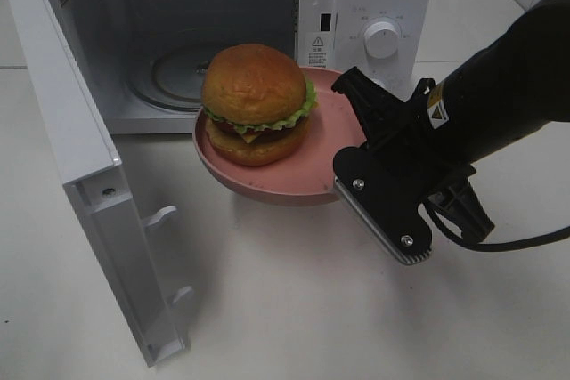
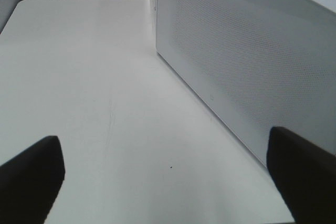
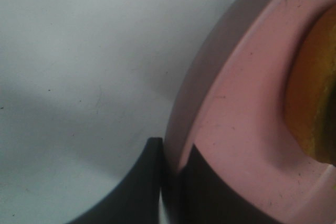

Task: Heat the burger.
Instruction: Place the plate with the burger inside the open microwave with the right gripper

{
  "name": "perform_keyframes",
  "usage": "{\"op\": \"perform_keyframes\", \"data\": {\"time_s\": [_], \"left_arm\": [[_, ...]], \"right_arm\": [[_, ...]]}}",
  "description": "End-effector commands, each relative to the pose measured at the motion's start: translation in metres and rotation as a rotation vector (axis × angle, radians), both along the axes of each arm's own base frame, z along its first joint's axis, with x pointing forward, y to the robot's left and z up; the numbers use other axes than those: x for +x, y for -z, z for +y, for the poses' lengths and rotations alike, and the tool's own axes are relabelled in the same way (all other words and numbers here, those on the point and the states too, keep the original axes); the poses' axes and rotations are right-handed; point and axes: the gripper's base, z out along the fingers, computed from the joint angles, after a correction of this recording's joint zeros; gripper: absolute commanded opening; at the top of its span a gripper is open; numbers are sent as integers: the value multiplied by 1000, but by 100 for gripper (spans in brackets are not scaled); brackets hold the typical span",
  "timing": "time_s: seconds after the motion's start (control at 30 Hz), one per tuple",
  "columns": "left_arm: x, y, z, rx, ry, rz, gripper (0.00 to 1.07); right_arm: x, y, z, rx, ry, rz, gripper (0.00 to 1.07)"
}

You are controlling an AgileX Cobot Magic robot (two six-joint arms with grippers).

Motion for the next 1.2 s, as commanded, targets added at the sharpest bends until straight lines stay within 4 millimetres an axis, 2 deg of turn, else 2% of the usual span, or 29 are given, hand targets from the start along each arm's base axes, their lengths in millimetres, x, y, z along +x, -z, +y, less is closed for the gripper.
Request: {"op": "perform_keyframes", "data": {"time_s": [0.03,0.4,0.77,0.9,1.2], "left_arm": [[-1,0,0,-4,-1,-11,100],[-1,0,0,-4,-1,-11,100],[-1,0,0,-4,-1,-11,100],[-1,0,0,-4,-1,-11,100],[-1,0,0,-4,-1,-11,100]], "right_arm": [[12,-6,10,65,12,-54,0],[38,-4,30,102,66,-43,0],[52,-5,42,114,62,-57,0],[55,-2,56,130,48,-51,0],[70,2,68,145,54,-54,0]]}}
